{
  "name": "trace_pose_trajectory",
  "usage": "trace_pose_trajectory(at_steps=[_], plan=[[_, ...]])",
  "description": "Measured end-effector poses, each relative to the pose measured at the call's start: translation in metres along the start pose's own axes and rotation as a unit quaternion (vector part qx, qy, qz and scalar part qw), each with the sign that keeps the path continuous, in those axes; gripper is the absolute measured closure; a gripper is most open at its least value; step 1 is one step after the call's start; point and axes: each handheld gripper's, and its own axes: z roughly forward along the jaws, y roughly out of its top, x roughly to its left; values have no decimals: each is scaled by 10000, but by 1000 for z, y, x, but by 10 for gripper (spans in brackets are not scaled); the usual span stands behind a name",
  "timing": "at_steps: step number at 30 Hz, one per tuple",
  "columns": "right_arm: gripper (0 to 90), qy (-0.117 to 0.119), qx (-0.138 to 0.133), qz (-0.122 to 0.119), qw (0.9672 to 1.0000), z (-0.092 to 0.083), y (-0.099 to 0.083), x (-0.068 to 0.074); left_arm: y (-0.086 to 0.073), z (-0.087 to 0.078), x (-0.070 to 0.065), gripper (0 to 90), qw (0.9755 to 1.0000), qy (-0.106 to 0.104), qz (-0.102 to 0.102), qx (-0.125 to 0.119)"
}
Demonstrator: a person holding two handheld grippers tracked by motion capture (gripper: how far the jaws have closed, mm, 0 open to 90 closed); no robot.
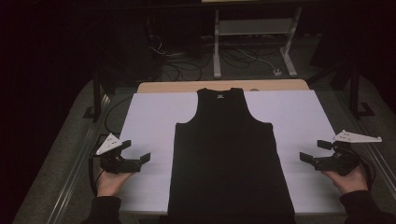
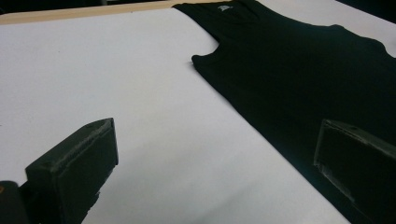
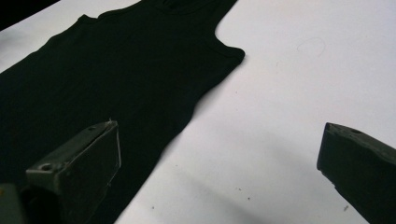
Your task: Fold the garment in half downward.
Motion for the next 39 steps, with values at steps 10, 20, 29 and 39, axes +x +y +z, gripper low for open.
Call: trace_pose_trajectory(at_steps=[10, 20, 29, 39], plan=[[0, -59, -61, -4, 10000, -3, 0, -1, 0, 0, 0, 0, 10000, -67, 16, -7], [0, -34, -61, -68, 10000, -2, 1, -1, 2, 0, 0, 0, 10000, -60, 6, 41], [0, -21, -35, -95, 9999, -3, 3, 0, 3, 0, 1, 0, 9999, -73, 32, 71], [0, -34, -20, -136, 9999, -2, 7, 1, 6, 3, -1, 0, 9996, -136, 133, 229]])
